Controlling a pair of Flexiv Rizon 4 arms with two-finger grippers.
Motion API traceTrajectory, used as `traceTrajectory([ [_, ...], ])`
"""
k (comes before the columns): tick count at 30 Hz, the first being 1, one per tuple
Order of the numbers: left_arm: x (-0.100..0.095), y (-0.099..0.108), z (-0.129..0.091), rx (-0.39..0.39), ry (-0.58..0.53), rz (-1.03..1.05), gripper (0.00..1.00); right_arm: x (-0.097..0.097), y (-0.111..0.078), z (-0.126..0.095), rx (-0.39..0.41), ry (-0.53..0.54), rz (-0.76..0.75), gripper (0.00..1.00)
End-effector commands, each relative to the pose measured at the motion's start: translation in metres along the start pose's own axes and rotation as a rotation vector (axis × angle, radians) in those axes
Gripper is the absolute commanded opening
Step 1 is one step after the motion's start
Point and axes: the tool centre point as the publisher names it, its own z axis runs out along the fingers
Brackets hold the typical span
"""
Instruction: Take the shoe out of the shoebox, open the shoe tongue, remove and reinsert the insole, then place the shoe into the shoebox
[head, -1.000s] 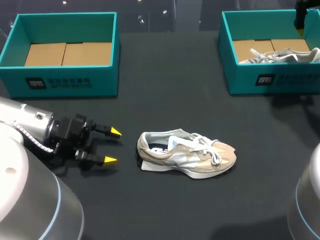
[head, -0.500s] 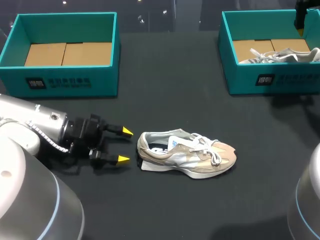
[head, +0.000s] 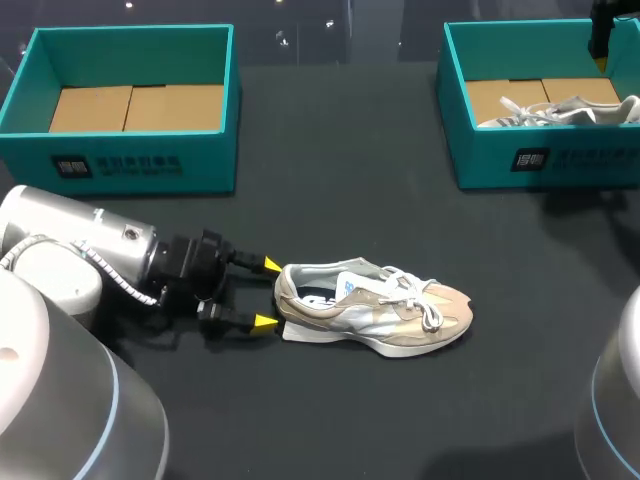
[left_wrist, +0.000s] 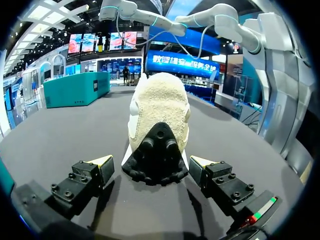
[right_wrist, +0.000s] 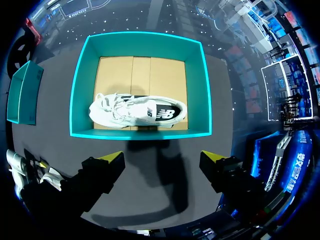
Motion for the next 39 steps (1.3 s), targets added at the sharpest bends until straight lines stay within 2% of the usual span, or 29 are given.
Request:
traceTrajectory([
  [1, 0.000, 0.000, 0.004, -0.003, -0.003, 0.001, 1.00, 0.000, 0.000, 0.000, 0.000, 0.000, 0.000, 1.00],
  [39, 0.007, -0.015, 0.040, 0.012, 0.002, 0.000, 1.00, 0.000, 0.000, 0.000, 0.000, 0.000, 0.000, 1.00],
])
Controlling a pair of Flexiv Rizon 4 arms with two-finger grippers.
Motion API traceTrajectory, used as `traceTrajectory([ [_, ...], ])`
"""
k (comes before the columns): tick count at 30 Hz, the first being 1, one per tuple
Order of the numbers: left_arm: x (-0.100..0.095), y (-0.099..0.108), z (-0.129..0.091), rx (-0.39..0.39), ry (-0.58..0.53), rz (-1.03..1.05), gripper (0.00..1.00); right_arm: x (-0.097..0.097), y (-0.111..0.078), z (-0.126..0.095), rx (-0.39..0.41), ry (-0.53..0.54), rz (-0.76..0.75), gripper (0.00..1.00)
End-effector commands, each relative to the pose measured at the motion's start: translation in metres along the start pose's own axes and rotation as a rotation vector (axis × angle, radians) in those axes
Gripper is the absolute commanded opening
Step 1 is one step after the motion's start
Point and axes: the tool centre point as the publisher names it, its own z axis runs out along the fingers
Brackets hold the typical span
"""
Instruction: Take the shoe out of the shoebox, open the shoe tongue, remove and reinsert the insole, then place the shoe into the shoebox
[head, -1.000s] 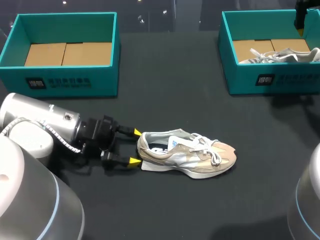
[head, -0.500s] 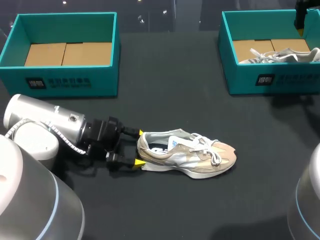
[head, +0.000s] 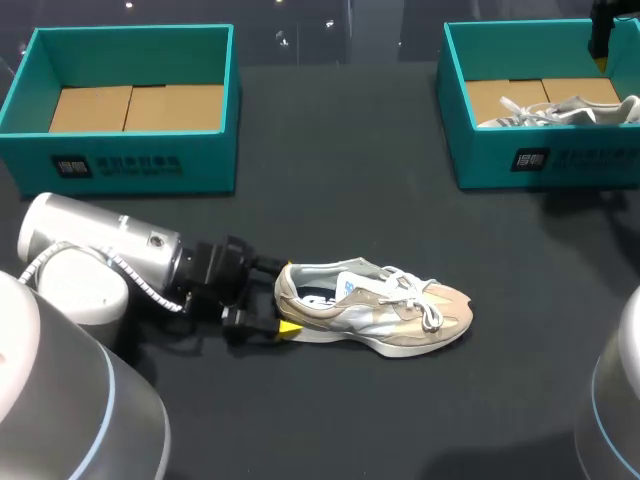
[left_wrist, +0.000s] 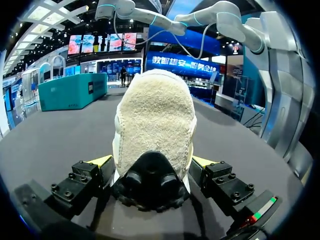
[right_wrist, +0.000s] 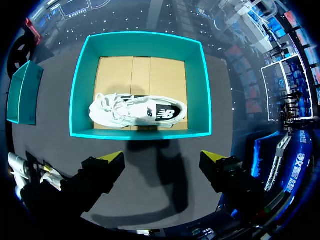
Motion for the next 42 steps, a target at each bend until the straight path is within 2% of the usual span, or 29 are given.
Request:
traceTrajectory([
  [1, -0.001, -0.001, 0.007, -0.002, 0.001, -0.001, 1.00, 0.000, 0.000, 0.000, 0.000, 0.000, 0.000, 1.00],
  [38, 0.000, -0.002, 0.028, 0.081, 0.050, -0.046, 1.00, 0.000, 0.000, 0.000, 0.000, 0.000, 0.000, 1.00],
  [39, 0.000, -0.003, 0.028, 0.081, 0.050, -0.045, 0.96, 0.000, 0.000, 0.000, 0.000, 0.000, 0.000, 1.00],
  [40, 0.000, -0.003, 0.029, 0.082, 0.049, -0.044, 0.61, 0.000, 0.000, 0.000, 0.000, 0.000, 0.000, 1.00],
  [41, 0.001, -0.004, 0.029, 0.081, 0.046, -0.041, 0.39, 0.000, 0.000, 0.000, 0.000, 0.000, 0.000, 1.00],
  [42, 0.001, -0.004, 0.029, 0.080, 0.044, -0.039, 0.00, 0.000, 0.000, 0.000, 0.000, 0.000, 0.000, 1.00],
])
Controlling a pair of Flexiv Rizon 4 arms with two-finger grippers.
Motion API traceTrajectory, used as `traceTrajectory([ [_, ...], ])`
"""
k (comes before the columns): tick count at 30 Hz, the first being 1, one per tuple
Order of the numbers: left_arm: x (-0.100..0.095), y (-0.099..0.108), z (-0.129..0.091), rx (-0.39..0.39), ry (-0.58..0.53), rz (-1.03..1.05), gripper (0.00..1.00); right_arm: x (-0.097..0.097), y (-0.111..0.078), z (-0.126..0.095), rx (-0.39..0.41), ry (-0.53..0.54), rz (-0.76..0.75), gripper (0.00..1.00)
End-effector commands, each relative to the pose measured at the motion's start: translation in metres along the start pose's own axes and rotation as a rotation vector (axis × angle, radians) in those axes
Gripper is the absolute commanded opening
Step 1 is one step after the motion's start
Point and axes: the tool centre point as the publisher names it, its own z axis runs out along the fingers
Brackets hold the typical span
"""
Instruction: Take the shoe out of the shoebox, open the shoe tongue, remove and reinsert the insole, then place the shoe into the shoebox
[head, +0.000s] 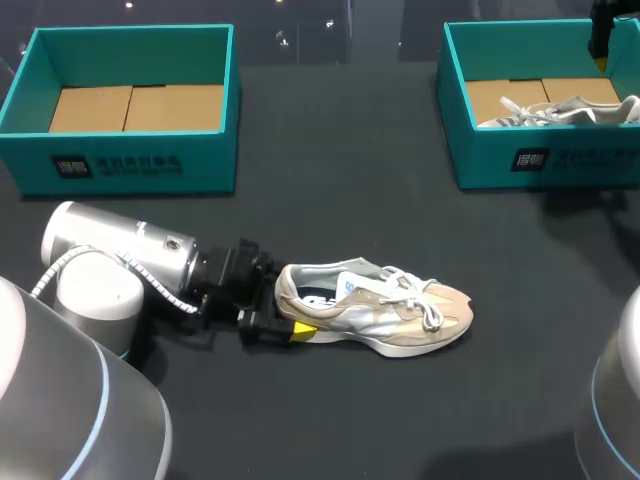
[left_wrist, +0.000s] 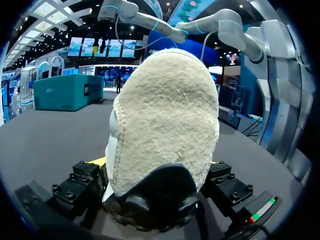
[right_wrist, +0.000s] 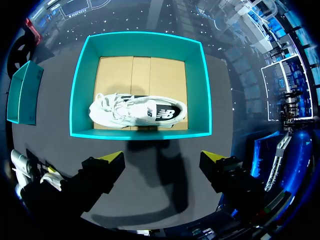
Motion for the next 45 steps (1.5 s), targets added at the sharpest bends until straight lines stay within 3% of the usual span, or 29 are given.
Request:
traceTrajectory([
  [1, 0.0009, 0.0002, 0.0047, -0.001, -0.006, 0.005, 0.00, -0.0001, -0.0003, -0.0002, 0.000, 0.000, 0.000, 1.00],
  [45, 0.0033, 0.0003, 0.0033, -0.004, -0.009, -0.002, 0.00, -0.0001, -0.0003, -0.0002, 0.000, 0.000, 0.000, 1.00],
])
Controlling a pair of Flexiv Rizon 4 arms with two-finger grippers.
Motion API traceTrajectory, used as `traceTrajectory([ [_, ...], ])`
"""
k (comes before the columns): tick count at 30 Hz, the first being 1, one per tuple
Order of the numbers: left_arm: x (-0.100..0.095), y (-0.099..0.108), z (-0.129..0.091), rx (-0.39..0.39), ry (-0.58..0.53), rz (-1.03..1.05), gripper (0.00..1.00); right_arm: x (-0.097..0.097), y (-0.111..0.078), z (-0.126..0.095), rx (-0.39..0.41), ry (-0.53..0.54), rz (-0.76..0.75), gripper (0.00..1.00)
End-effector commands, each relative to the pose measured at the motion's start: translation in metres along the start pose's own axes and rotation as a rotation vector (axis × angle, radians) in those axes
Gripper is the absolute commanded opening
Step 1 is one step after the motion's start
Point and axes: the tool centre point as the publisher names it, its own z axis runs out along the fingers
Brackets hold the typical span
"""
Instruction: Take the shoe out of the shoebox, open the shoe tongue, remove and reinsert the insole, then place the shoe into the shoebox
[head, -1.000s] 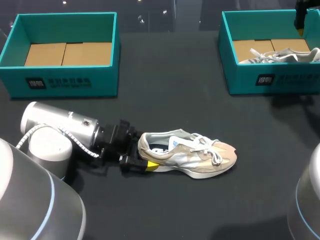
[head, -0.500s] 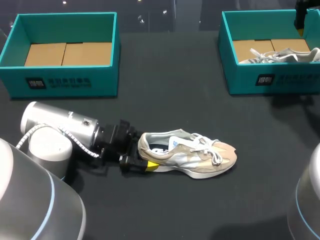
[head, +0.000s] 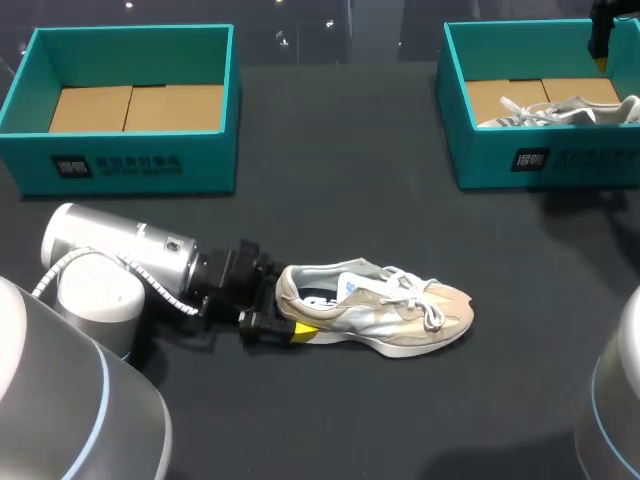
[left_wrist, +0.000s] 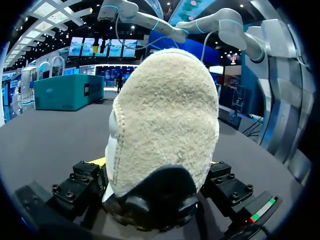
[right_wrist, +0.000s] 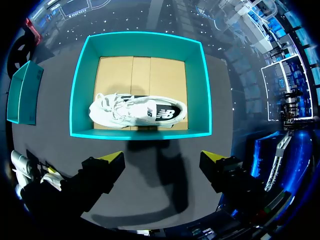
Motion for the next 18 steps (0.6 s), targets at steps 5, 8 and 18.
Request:
traceTrajectory([
  [5, 0.001, 0.001, 0.002, 0.000, -0.001, 0.000, 0.00, 0.000, 0.000, 0.000, 0.000, 0.000, 0.000, 1.00],
  [8, 0.001, 0.001, 0.002, 0.000, -0.001, 0.000, 0.00, 0.000, 0.000, 0.000, 0.000, 0.000, 0.000, 1.00],
  [18, 0.001, 0.001, 0.002, 0.000, -0.001, 0.000, 0.00, 0.061, -0.029, -0.013, -0.032, 0.032, 0.047, 1.00],
])
